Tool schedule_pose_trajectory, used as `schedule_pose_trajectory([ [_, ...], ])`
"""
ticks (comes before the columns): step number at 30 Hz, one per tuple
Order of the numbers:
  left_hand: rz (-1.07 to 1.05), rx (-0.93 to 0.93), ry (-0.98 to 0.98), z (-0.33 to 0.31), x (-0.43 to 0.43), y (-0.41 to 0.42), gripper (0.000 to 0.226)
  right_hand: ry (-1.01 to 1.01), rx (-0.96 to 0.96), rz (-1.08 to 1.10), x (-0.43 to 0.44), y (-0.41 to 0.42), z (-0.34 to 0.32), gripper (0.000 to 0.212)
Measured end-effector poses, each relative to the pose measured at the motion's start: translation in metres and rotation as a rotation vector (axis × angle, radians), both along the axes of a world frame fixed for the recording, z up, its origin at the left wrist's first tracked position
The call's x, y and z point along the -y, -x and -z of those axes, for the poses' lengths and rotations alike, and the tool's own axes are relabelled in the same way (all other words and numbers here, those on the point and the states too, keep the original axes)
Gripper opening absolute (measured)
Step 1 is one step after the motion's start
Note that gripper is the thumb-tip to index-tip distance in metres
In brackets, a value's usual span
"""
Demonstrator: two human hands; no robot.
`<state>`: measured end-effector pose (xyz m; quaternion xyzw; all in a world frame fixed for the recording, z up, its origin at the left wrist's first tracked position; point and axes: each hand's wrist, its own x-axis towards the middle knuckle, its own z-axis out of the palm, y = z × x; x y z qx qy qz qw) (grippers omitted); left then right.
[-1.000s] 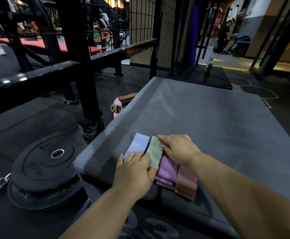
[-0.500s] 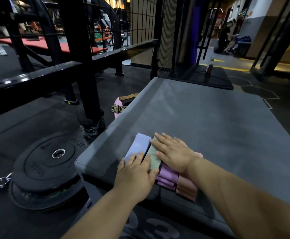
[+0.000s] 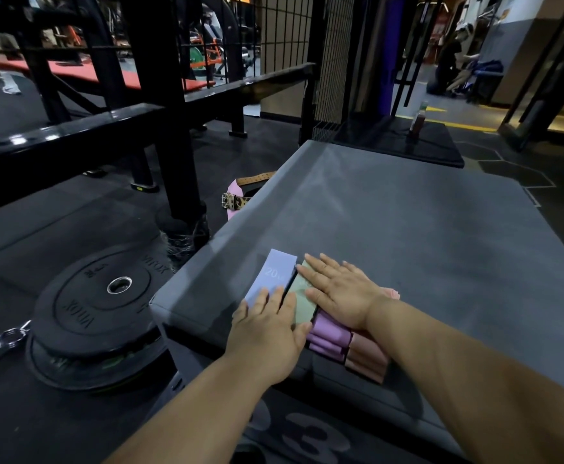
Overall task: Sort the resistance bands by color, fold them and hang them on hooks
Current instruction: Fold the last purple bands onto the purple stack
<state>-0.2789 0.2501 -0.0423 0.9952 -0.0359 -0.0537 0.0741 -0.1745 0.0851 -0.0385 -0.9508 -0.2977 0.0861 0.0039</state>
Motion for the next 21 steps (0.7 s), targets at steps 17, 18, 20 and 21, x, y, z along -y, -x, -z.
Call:
schedule_pose_trajectory([
  [17, 0.006, 0.031, 0.061, -0.007, -0.005, -0.002, 0.057, 0.08, -0.012, 0.019, -0.007, 0.0, -0.012, 0.058],
  [18, 0.001, 0.041, 0.082, -0.01, -0.005, -0.002, 0.056, 0.079, -0.006, 0.021, -0.007, 0.001, -0.014, 0.058],
  [20, -0.016, 0.061, 0.141, -0.017, -0.005, -0.002, 0.058, 0.066, 0.012, 0.027, -0.008, 0.002, -0.018, 0.057],
  [21, -0.023, 0.079, 0.178, -0.02, -0.006, -0.002, 0.058, 0.052, 0.021, 0.031, -0.008, 0.003, -0.021, 0.056],
])
